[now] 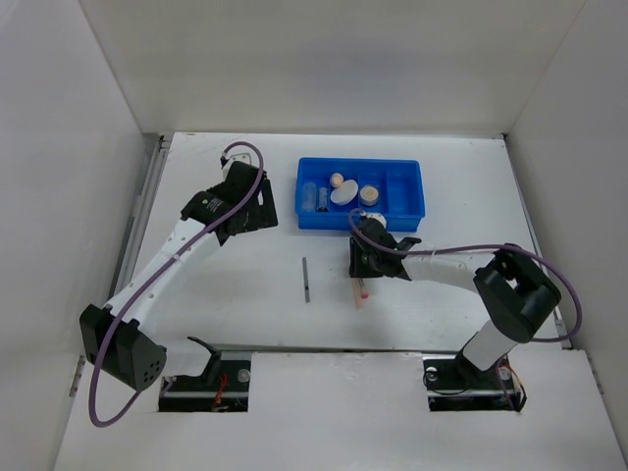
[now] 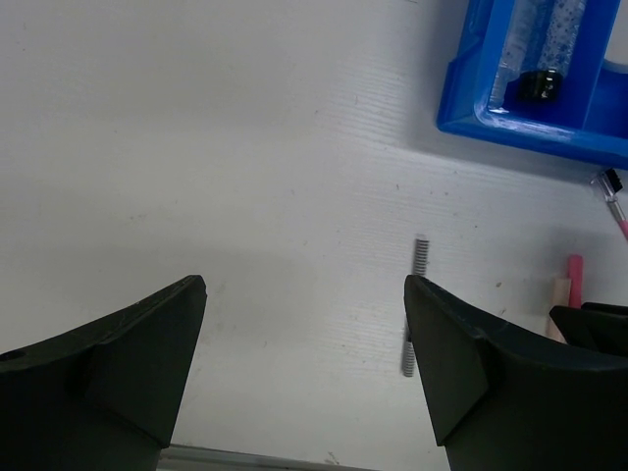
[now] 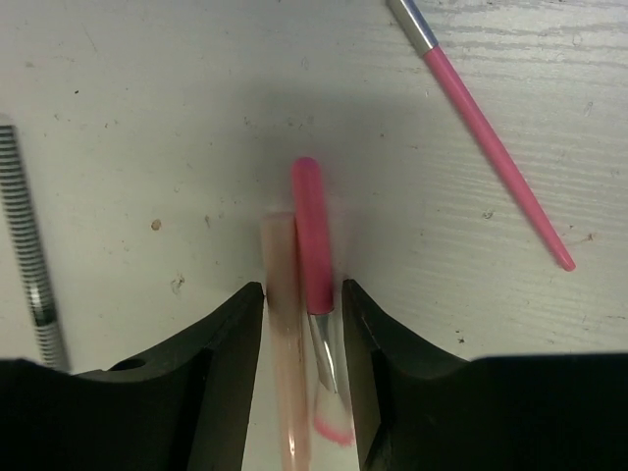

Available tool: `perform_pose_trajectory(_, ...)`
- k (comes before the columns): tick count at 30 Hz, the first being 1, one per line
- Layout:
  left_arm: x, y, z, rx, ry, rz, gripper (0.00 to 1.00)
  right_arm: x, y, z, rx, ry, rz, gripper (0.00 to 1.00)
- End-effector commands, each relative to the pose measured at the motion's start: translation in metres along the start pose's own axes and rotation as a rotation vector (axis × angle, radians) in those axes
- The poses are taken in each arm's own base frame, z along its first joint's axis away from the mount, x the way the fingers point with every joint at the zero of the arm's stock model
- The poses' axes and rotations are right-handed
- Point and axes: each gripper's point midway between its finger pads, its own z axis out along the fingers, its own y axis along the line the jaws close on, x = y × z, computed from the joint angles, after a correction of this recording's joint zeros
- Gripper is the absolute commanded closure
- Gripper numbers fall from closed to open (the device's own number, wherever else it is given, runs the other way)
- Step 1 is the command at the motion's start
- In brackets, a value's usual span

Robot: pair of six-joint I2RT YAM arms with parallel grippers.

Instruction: Organize the makeup

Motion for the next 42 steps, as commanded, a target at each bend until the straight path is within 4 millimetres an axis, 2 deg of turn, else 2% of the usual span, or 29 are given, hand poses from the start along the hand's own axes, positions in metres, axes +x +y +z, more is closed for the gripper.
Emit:
perform_pose_trajectory(1,-0.005,0.004,-0.008,0.006,-0.033,-0.016,0.21,-0.002,0.000,-0.002,-0.002,-0.031,0.016,0.56)
perform_pose_trajectory(8,-0.006,0.004,-0.010,0.010,-0.040,-0.020,0.21,-0.011,-0.007,-0.023,0.023,-0.064,0.019,0.56)
perform_pose_trajectory(9,0.001,0.007,-0.006,0.000,-0.023,-0.012,0.21,-0.015,-0.001,-0.029,0.027,-0.088,0.003,0.56)
perform_pose_trajectory(10,0.004,0.006,-0.001,-0.001,-0.022,-0.011,0.21,-0.024,0.006,-0.040,0.013,-0.124,0.000,0.50)
perform_pose_trajectory(11,0.006,0.008,0.017,-0.029,-0.022,-0.016,0.21,-0.027,0.008,-0.046,0.017,-0.134,0.003,0.45)
perform_pose_trajectory(12,0.009,0.027,0.034,-0.153,-0.022,-0.022,0.23,-0.033,0.012,-0.050,0.004,-0.151,0.008,0.41)
perform_pose_trajectory(13,0.015,0.036,0.048,-0.221,0.053,-0.152,0.31,-0.040,0.016,-0.057,-0.010,-0.168,0.014,0.37)
perform_pose_trajectory(14,0.038,0.060,0.083,-0.347,0.209,-0.207,0.33,-0.048,0.021,-0.065,-0.031,-0.193,0.022,0.36)
perform_pose_trajectory(15,0.052,0.074,0.093,-0.434,0.258,-0.228,0.32,-0.050,0.022,-0.069,-0.038,-0.203,0.024,0.36)
perform_pose_trajectory(16,0.064,0.080,0.101,-0.479,0.281,-0.232,0.26,-0.057,0.026,-0.075,-0.053,-0.221,0.030,0.36)
perform_pose_trajectory(17,0.075,0.083,0.104,-0.502,0.306,-0.237,0.19,-0.060,0.027,-0.080,-0.058,-0.227,0.032,0.34)
perform_pose_trajectory(18,0.075,0.077,0.105,-0.466,0.272,-0.263,0.19,-0.062,0.028,-0.083,-0.056,-0.226,0.023,0.34)
perform_pose_trajectory(19,0.098,0.081,0.104,-0.458,0.303,-0.261,0.19,-0.061,0.029,-0.084,-0.055,-0.229,0.017,0.34)
perform_pose_trajectory(20,0.103,0.084,0.102,-0.455,0.293,-0.278,0.19,-0.066,0.031,-0.089,-0.062,-0.240,0.009,0.34)
perform_pose_trajectory(21,0.106,0.094,0.099,-0.464,0.276,-0.325,0.19,-0.070,0.034,-0.092,-0.069,-0.251,0.004,0.34)
perform_pose_trajectory(22,0.109,0.101,0.103,-0.468,0.257,-0.366,0.19,-0.072,0.034,-0.094,-0.067,-0.251,-0.012,0.34)
perform_pose_trajectory(23,0.129,0.113,0.104,-0.488,0.298,-0.374,0.19,-0.073,0.034,-0.096,-0.065,-0.250,-0.021,0.34)
perform_pose_trajectory(24,0.136,0.119,0.107,-0.494,0.311,-0.398,0.19,-0.077,0.039,-0.099,-0.082,-0.256,-0.028,0.34)
perform_pose_trajectory(26,0.139,0.133,0.110,-0.506,0.313,-0.441,0.22,-0.077,0.038,-0.099,-0.080,-0.257,-0.040,0.34)
perform_pose_trajectory(31,0.142,0.140,0.120,-0.480,0.331,-0.512,0.30,-0.079,0.034,-0.106,-0.061,-0.256,-0.064,0.34)
perform_pose_trajectory(32,0.142,0.143,0.126,-0.442,0.360,-0.576,0.32,-0.078,0.030,-0.108,-0.043,-0.257,-0.074,0.34)
perform_pose_trajectory(33,0.147,0.154,0.132,-0.440,0.385,-0.636,0.33,-0.083,0.030,-0.115,-0.045,-0.275,-0.069,0.34)
perform_pose_trajectory(34,0.144,0.145,0.136,-0.390,0.388,-0.654,0.35,-0.083,0.027,-0.115,-0.030,-0.275,-0.069,0.34)
perform_pose_trajectory(35,0.143,0.158,0.143,-0.380,0.396,-0.726,0.37,-0.084,0.026,-0.122,-0.036,-0.283,-0.067,0.34)
perform_pose_trajectory(36,0.142,0.155,0.144,-0.329,0.426,-0.754,0.38,-0.085,0.024,-0.125,-0.030,-0.291,-0.065,0.34)
perform_pose_trajectory(37,0.132,0.157,0.147,-0.295,0.406,-0.775,0.42,-0.083,0.021,-0.128,-0.027,-0.286,-0.066,0.34)
perform_pose_trajectory(38,0.132,0.158,0.150,-0.276,0.411,-0.780,0.48,-0.086,0.019,-0.135,-0.023,-0.303,-0.061,0.34)
perform_pose_trajectory(41,0.112,0.151,0.151,-0.230,0.383,-0.704,0.57,-0.087,0.013,-0.140,-0.002,-0.316,-0.069,0.34)
perform_pose_trajectory(42,0.104,0.136,0.147,-0.208,0.376,-0.629,0.61,-0.087,0.013,-0.140,-0.002,-0.317,-0.069,0.34)
